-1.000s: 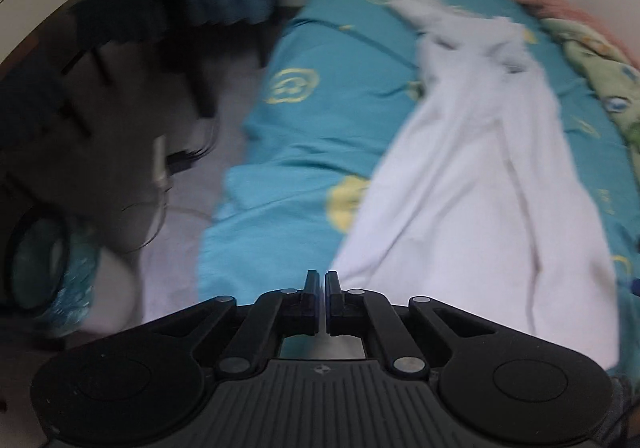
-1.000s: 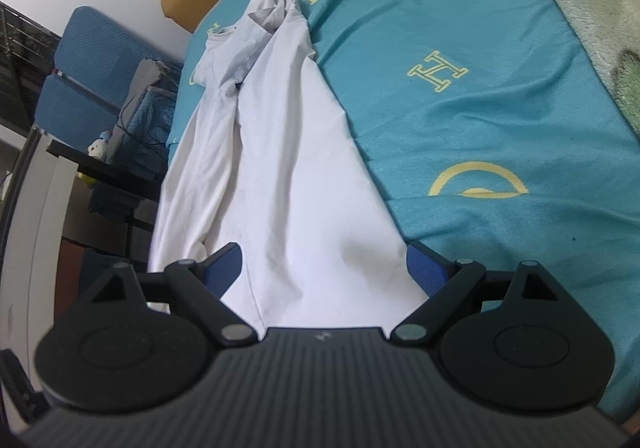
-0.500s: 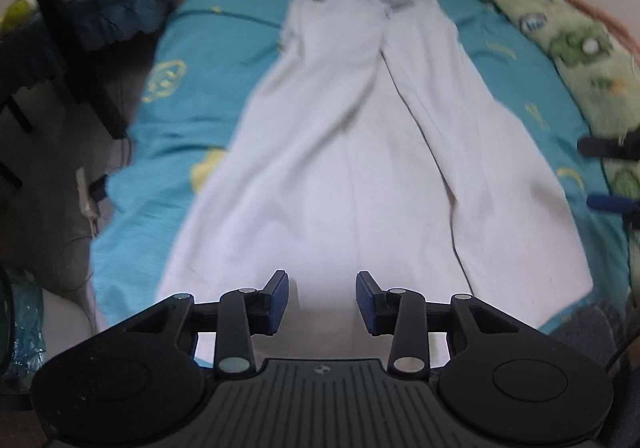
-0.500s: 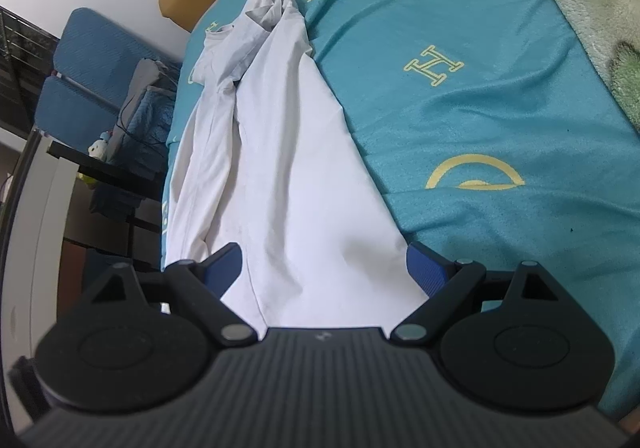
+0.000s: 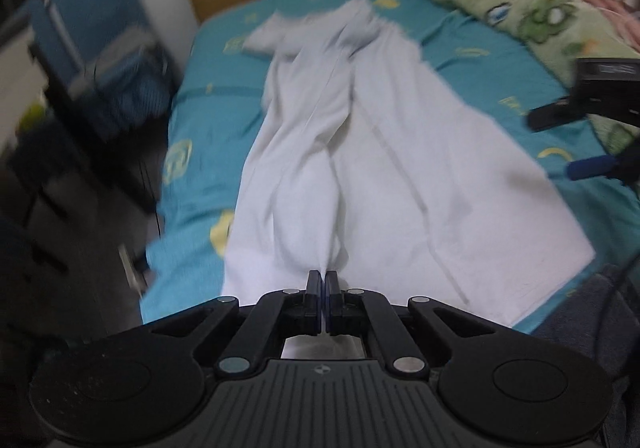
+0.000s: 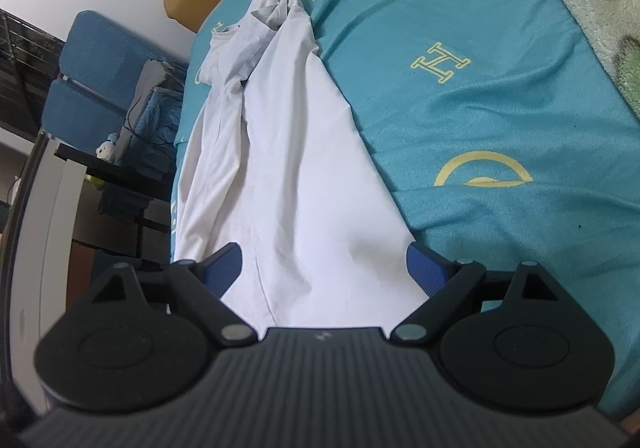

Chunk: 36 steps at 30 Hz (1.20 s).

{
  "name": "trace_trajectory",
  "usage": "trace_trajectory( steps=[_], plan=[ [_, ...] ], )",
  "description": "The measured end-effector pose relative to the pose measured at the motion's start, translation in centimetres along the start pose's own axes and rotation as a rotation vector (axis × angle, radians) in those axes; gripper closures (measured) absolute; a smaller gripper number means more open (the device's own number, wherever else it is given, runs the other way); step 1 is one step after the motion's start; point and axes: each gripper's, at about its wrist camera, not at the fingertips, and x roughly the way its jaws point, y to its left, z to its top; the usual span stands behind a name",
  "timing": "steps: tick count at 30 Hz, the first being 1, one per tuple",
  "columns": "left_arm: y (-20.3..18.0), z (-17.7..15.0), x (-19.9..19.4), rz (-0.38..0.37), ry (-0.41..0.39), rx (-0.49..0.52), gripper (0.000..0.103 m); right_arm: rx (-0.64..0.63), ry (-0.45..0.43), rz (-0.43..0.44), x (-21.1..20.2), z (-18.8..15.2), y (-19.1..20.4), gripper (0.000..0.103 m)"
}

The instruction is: Fold clothes

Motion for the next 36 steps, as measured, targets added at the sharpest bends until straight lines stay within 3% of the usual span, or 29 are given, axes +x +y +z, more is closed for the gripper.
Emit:
trace_trajectory(
  steps=[6, 12, 15, 18, 20, 22, 24, 26, 29, 31, 36],
  plan=[
    [-5.8, 0.9, -0.6, -0.036, -0.044, 0.161, 0.102, 0.005, -0.002, 0.004, -0.1, -0.1, 0.0, 0.013],
    [-8.4, 2.1, 1.3, -0.143, -0.041, 0.137, 0.102, 0.022, -0.01, -0.005, -0.3, 0.2, -0.6, 0.013],
    [-8.5, 2.1, 3.3, -0.223, 0.001, 0.096, 0.101, 0.042, -0.014, -0.001, -0.3, 0.5, -1.3, 0.013],
    [-6.4, 1.3, 6.0, -0.332, 0.076, -0.021, 0.095, 0.038, -0.019, -0.007, -0.6, 0.8, -2.0, 0.013],
    [-3.8, 0.6, 6.5, -0.385, 0.095, -0.126, 0.084, 0.042, -0.008, -0.002, -0.7, 0.7, -2.5, 0.013],
    [-0.5, -0.2, 6.3, -0.417, 0.084, -0.239, 0.061, 0.044, 0.008, -0.002, -0.6, 0.6, -3.0, 0.013],
    [3.4, -1.0, 6.2, -0.428, 0.065, -0.373, 0.052, 0.039, 0.027, -0.007, -0.4, 0.5, -3.1, 0.014],
    [6.9, -2.2, 6.2, -0.394, 0.041, -0.489, 0.044, 0.028, 0.045, -0.016, -0.1, 0.4, -3.1, 0.03],
    [11.1, -3.8, 7.2, -0.295, 0.04, -0.656, 0.038, 0.0, 0.063, -0.059, 0.5, 0.0, -3.0, 0.03],
    [12.6, -4.2, 8.6, -0.295, 0.07, -0.743, 0.036, -0.019, 0.075, -0.088, 1.0, -0.3, -2.9, 0.03],
    [11.3, -4.1, 11.5, -0.245, 0.175, -0.727, 0.036, -0.02, 0.077, -0.135, 1.2, -0.7, -3.7, 0.032]
  ],
)
